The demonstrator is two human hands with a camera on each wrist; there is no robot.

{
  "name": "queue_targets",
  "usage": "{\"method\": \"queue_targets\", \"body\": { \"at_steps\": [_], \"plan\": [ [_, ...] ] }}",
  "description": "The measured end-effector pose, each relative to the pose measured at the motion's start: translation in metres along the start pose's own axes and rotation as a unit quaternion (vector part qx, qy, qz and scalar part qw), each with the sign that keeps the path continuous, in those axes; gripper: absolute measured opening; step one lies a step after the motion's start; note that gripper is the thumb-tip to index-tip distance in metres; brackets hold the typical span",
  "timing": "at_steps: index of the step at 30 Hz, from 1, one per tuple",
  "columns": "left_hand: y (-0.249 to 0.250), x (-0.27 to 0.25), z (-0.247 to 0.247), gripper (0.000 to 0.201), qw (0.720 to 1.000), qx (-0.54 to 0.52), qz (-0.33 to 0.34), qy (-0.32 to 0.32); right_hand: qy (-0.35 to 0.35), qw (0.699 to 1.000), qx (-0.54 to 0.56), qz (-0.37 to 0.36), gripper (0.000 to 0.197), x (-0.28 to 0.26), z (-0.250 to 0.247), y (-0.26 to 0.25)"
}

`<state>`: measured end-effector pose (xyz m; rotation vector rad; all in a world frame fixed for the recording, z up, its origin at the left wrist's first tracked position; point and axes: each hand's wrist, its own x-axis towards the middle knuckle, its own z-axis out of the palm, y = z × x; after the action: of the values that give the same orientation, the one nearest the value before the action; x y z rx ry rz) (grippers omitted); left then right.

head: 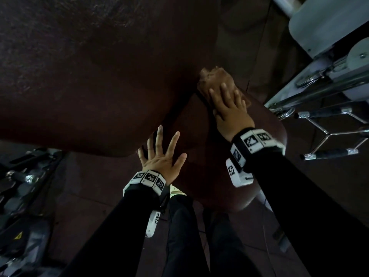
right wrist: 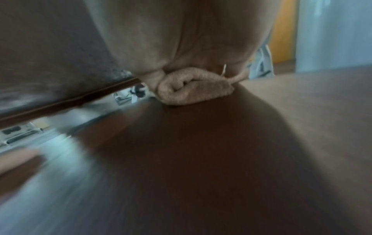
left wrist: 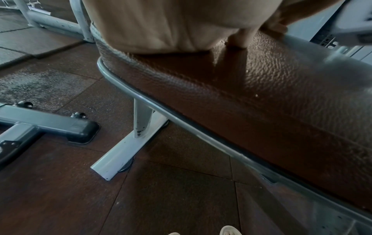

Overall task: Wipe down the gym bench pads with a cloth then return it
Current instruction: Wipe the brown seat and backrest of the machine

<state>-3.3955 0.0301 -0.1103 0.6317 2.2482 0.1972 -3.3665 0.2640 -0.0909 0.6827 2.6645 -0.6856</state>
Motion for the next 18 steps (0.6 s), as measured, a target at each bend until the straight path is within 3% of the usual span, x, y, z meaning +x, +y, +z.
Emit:
{"method": "queue_targets", "body": {
  "at_steps": [3, 6, 10, 12, 15, 18],
  "plan": [
    [-0.005, 0.004, 0.006, 0.062, 1.000, -0.008, 0.010, 0.024, 0.014, 0.999, 0.026, 0.015, 0.061, -0.039, 0.016, -0.006],
    [-0.008, 0.007, 0.012, 0.063, 0.999, -0.007, 0.004, 0.040, -0.023, 1.000, 0.000, 0.008, 0.059, -0.078, 0.035, -0.026],
    [-0.009, 0.007, 0.013, 0.065, 0.998, 0.000, 0.000, 0.062, -0.084, 0.988, 0.125, -0.020, 0.055, -0.115, 0.047, -0.045],
    [-0.008, 0.002, 0.009, 0.065, 0.997, 0.008, 0.006, 0.072, -0.070, 0.983, 0.169, -0.008, 0.054, -0.122, 0.043, -0.037],
    [0.009, -0.012, 0.002, 0.068, 0.989, 0.036, 0.016, 0.141, 0.004, 0.993, 0.088, 0.078, 0.056, -0.116, 0.033, -0.003],
    [0.047, -0.020, -0.001, 0.072, 0.979, 0.023, 0.025, 0.199, 0.024, 0.982, 0.024, 0.187, 0.062, -0.107, 0.028, 0.032]
  ]
}}
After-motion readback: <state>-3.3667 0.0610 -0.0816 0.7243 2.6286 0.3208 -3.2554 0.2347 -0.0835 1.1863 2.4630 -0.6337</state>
